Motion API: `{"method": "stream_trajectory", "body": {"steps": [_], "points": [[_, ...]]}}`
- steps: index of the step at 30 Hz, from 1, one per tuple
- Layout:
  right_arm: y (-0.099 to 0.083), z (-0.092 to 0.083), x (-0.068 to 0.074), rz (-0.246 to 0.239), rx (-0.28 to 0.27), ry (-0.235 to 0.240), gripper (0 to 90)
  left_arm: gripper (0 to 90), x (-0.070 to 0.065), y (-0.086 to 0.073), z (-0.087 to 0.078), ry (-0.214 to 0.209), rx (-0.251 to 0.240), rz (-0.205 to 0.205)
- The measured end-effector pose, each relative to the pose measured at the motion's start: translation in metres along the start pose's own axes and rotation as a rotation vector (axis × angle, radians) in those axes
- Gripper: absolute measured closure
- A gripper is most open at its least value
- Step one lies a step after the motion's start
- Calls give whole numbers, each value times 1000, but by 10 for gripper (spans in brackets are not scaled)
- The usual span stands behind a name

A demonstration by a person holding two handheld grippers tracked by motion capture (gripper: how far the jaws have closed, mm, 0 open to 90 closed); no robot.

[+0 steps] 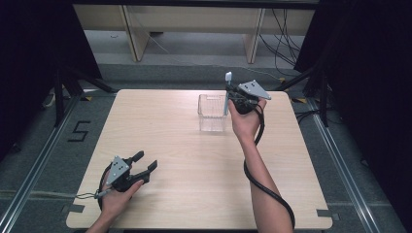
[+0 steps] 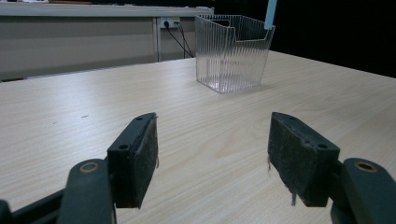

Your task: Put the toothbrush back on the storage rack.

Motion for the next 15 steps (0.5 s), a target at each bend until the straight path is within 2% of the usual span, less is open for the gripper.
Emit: {"method": "stream_trajectory", "body": {"steps": [5, 6, 8, 10, 13, 15], "points": [[-3, 2, -1, 11, 3, -8, 856, 330, 0, 0, 0, 0, 0, 1], [-4, 2, -2, -1, 5, -13, 856, 330, 0, 0, 0, 0, 0, 1], [-6, 3, -2, 14, 9, -13, 856, 330, 0, 0, 0, 1, -2, 3], [-8, 4, -3, -2, 11, -11, 856, 330, 0, 0, 0, 1, -1, 1], [-11, 5, -1, 18, 16, -10, 856, 330, 0, 0, 0, 0, 0, 0], [-13, 6, -2, 3, 18, -12, 856, 330, 0, 0, 0, 1, 0, 1]]}}
Point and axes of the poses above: each handheld gripper's, and its own axes: z roughly forward along the jaws, y roughly out of its top, x roughly to its left, the point moved 8 cm from there along z, roughly forward along the jaws, and after that the axes turned 3 degrees about x, right-handed, at the moved point
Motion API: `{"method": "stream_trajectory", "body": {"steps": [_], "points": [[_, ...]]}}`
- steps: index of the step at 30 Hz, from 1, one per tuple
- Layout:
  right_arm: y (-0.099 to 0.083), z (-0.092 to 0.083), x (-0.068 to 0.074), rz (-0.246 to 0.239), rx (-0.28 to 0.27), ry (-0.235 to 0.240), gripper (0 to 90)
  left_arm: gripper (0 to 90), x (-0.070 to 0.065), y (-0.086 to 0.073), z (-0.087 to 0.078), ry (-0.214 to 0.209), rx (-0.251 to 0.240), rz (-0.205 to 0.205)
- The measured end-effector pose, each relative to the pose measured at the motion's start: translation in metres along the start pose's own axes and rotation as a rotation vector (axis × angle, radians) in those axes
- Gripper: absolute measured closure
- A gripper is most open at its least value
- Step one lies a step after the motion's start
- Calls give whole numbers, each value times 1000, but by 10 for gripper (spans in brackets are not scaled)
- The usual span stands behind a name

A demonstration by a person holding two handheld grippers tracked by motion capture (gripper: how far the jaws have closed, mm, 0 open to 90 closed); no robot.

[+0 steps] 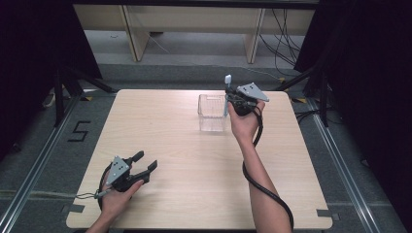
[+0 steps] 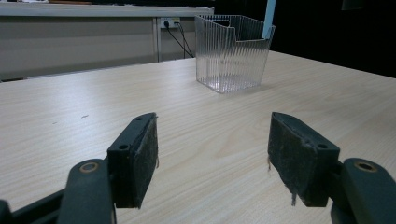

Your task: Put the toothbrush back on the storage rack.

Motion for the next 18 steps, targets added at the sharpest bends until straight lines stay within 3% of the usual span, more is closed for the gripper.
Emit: {"method": "stream_trajectory", "body": {"steps": [9, 13, 16, 18], "points": [[-8, 1, 2, 26, 20, 2, 856, 331, 0, 0, 0, 0, -1, -1], [-9, 3, 0, -5, 4, 4, 856, 331, 0, 0, 0, 0, -3, 1], [-13, 3, 3, 24, 22, -1, 856, 331, 0, 0, 0, 1, -2, 0], [-14, 4, 2, 7, 20, 10, 856, 330, -1, 0, 0, 1, -4, 0]]}}
Point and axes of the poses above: each handheld gripper's, and its own axes: z roughly forward along the jaws, y roughly out of its top, x roughly to its left, the point moved 8 cm from there along z, roughly forward along the jaws, and after that the axes turned 3 degrees about x, right-handed, at the moved point
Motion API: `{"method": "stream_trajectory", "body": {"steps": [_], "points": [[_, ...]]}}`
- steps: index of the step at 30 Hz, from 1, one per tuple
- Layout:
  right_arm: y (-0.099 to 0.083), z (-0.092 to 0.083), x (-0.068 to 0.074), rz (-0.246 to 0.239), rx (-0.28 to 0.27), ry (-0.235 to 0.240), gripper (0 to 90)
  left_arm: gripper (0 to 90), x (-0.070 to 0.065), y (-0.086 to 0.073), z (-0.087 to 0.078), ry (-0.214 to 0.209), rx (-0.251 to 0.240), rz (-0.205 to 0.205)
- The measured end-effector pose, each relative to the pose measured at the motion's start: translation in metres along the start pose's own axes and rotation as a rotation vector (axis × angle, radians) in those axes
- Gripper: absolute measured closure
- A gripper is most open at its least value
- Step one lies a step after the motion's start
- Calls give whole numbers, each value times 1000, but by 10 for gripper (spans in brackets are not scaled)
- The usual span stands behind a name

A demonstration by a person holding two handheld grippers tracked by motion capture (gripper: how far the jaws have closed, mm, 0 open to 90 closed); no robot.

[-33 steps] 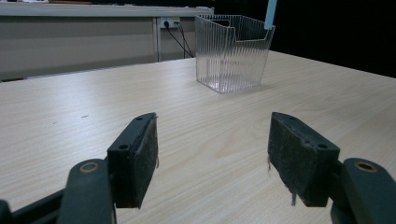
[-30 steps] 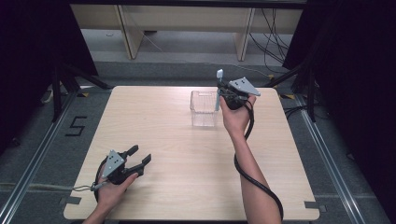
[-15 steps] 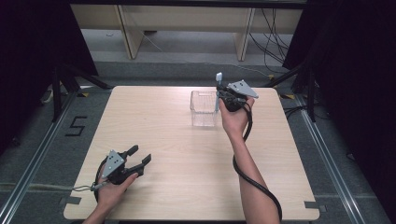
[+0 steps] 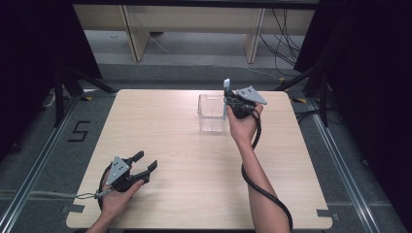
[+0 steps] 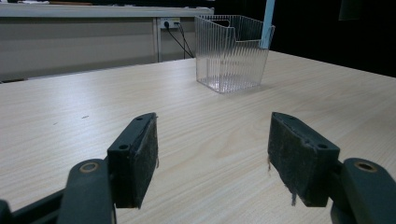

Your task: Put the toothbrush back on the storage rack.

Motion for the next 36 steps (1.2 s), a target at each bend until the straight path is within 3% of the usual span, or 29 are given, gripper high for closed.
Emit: {"method": "stream_trajectory", "body": {"steps": [8, 9, 11, 19, 23, 24, 30, 33, 36], "points": [[-6, 2, 1, 0, 14, -3, 856, 330, 0, 0, 0, 0, 0, 1], [-8, 2, 2, 20, 21, -4, 856, 330, 0, 0, 0, 0, 0, 1], [-8, 3, 1, -5, 13, -4, 856, 331, 0, 0, 0, -1, 0, 2], [-15, 4, 1, 24, 29, -8, 856, 331, 0, 0, 0, 0, -1, 2], [-18, 4, 0, 1, 27, -11, 856, 331, 0, 0, 0, 0, -1, 2], [-19, 4, 2, 25, 36, -5, 856, 330, 0, 0, 0, 0, -1, 2], [-24, 6, 0, 6, 43, -3, 856, 330, 0, 0, 0, 0, -1, 0], [-26, 6, 1, 28, 49, -4, 855, 331, 0, 0, 0, 0, 0, 1], [-27, 7, 0, 7, 48, -1, 856, 331, 0, 0, 0, 0, 1, 3]]}}
Point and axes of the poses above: each handheld gripper's, and its own axes: z roughly forward along the jaws, y roughly out of its top, x roughly to its left, the point moved 8 cm from there along z, roughly forward along the jaws, and after that the axes turned 3 degrees about x, right-handed, at the moved point
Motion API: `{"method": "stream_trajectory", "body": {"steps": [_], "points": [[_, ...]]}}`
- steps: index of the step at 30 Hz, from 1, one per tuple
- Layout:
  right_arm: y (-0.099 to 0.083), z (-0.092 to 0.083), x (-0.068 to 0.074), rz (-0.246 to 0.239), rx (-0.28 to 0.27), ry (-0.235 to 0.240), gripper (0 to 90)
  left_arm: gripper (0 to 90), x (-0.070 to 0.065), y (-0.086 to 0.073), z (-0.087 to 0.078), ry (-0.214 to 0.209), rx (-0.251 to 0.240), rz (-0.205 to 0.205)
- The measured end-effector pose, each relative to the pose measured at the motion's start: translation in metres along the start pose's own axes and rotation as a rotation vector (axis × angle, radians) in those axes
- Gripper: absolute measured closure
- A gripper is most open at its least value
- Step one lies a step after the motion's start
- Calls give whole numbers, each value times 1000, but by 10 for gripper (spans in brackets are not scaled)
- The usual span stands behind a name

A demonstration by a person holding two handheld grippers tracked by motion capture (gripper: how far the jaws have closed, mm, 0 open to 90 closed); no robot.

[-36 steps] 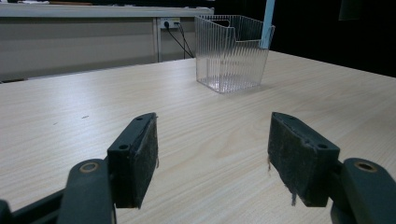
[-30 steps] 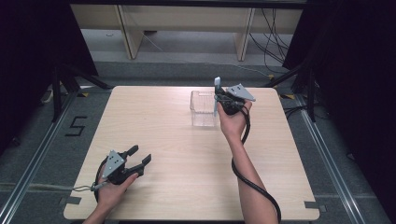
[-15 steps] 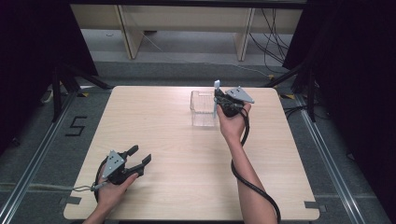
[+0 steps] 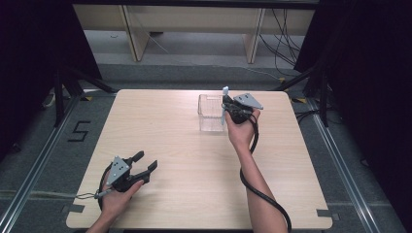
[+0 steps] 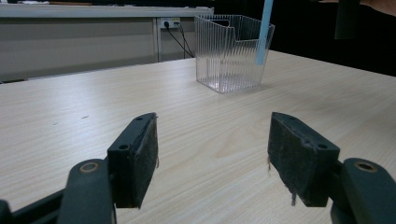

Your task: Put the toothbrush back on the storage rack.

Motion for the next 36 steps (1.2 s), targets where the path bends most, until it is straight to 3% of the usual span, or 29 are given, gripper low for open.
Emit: {"method": "stream_trajectory", "body": {"steps": [3, 11, 13, 14, 20, 36], "points": [[-2, 0, 0, 22, 6, -4, 856, 331, 0, 0, 0, -1, -1, 0], [-7, 1, -2, 7, 13, -9, 855, 330, 0, 0, 0, -2, -1, 0], [-10, 2, -1, 27, 17, -4, 855, 331, 0, 0, 0, -2, 1, 0], [-11, 2, -3, 1, 20, -10, 855, 330, -1, 0, 0, -1, 1, -1], [-15, 3, -2, 33, 26, -12, 855, 330, 0, 0, 0, -2, 1, -3], [-24, 5, -4, 27, 43, -8, 855, 330, 0, 0, 0, -2, -1, -3]]}}
Point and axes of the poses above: each handheld gripper's, and its own axes: z roughly forward along the jaws, y roughly out of its top, x roughly to its left, the point moved 8 cm from there along z, roughly forward along the jaws, and after that the axes turned 3 degrees about x, right-handed, at the moved point
